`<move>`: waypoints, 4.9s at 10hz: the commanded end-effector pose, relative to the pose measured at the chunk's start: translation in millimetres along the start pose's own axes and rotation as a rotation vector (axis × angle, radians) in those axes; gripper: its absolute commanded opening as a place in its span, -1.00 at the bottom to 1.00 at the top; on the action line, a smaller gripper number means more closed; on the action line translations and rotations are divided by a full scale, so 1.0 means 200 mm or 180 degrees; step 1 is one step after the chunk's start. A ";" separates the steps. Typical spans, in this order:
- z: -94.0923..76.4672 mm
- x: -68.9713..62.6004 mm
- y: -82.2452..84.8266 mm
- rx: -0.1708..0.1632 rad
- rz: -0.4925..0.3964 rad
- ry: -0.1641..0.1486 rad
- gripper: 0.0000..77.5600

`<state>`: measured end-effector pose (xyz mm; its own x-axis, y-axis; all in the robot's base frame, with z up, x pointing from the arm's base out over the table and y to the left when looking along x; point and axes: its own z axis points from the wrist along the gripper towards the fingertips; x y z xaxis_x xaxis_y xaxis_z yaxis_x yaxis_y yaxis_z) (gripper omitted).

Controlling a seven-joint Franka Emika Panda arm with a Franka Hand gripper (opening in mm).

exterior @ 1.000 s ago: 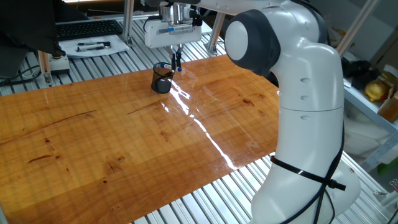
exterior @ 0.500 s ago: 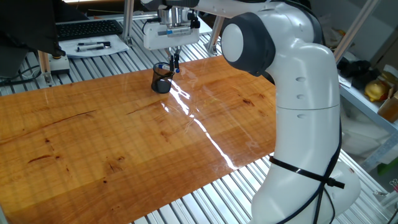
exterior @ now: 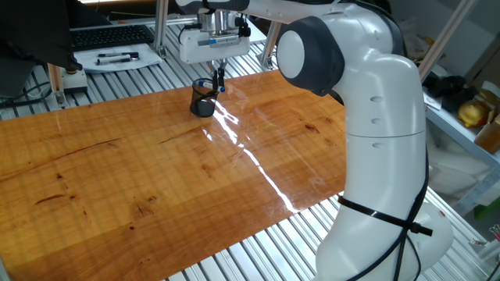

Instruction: Put the pen into the pen holder

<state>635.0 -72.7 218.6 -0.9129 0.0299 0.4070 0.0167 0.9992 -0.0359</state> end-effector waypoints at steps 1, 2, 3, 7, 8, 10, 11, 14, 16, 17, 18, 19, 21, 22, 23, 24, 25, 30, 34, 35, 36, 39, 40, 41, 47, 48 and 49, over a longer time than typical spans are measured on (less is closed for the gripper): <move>0.01 -0.04 -0.08 0.0007 0.0045 -0.0060 -0.97; 0.02 -0.04 -0.09 0.0006 0.0092 -0.0060 -0.97; 0.02 -0.04 -0.09 0.0007 0.0131 -0.0060 -0.97; 0.02 -0.04 -0.09 -0.0005 0.0109 -0.0056 -0.97; 0.02 -0.05 -0.09 -0.0009 0.0102 -0.0054 -0.97; 0.03 -0.06 -0.08 -0.0015 0.0122 -0.0053 -0.97; 0.03 -0.06 -0.08 -0.0016 0.0117 -0.0053 -0.97; 0.04 -0.07 -0.07 -0.0018 0.0109 -0.0050 -0.97; 0.04 -0.07 -0.07 -0.0018 0.0108 -0.0049 -0.97; 0.04 -0.07 -0.07 -0.0017 0.0104 -0.0048 -0.97; 0.04 -0.07 -0.07 -0.0017 0.0106 -0.0047 -0.97; 0.04 -0.07 -0.07 -0.0017 0.0107 -0.0046 -0.97; 0.04 -0.07 -0.07 -0.0016 0.0126 -0.0046 -0.97; 0.04 -0.07 -0.07 -0.0017 0.0145 -0.0048 -0.97; 0.04 -0.07 -0.07 -0.0023 0.0174 -0.0053 -0.97; 0.04 -0.07 -0.07 -0.0032 0.0186 -0.0055 -0.97; 0.04 -0.07 -0.07 -0.0043 0.0187 -0.0055 -0.97; 0.04 -0.07 -0.07 -0.0070 0.0204 -0.0053 1.00; 0.04 -0.07 -0.07 -0.0070 0.0204 -0.0053 1.00; 0.04 -0.07 -0.07 -0.0070 0.0204 -0.0053 1.00; 0.04 -0.07 -0.07 -0.0070 0.0204 -0.0053 1.00; 0.04 -0.07 -0.07 -0.0070 0.0204 -0.0053 1.00; 0.04 -0.07 -0.07 -0.0070 0.0204 -0.0053 1.00; 0.04 -0.07 -0.07 -0.0070 0.0204 -0.0053 1.00; -0.04 -0.07 0.06 -0.0448 0.0494 0.0135 1.00; -0.03 -0.07 0.07 -0.0448 0.0493 0.0135 1.00; 0.02 -0.06 0.11 -0.0449 0.0489 0.0092 1.00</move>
<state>649.3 -62.4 217.6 -0.8784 0.1763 0.4442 0.2096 0.9774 0.0266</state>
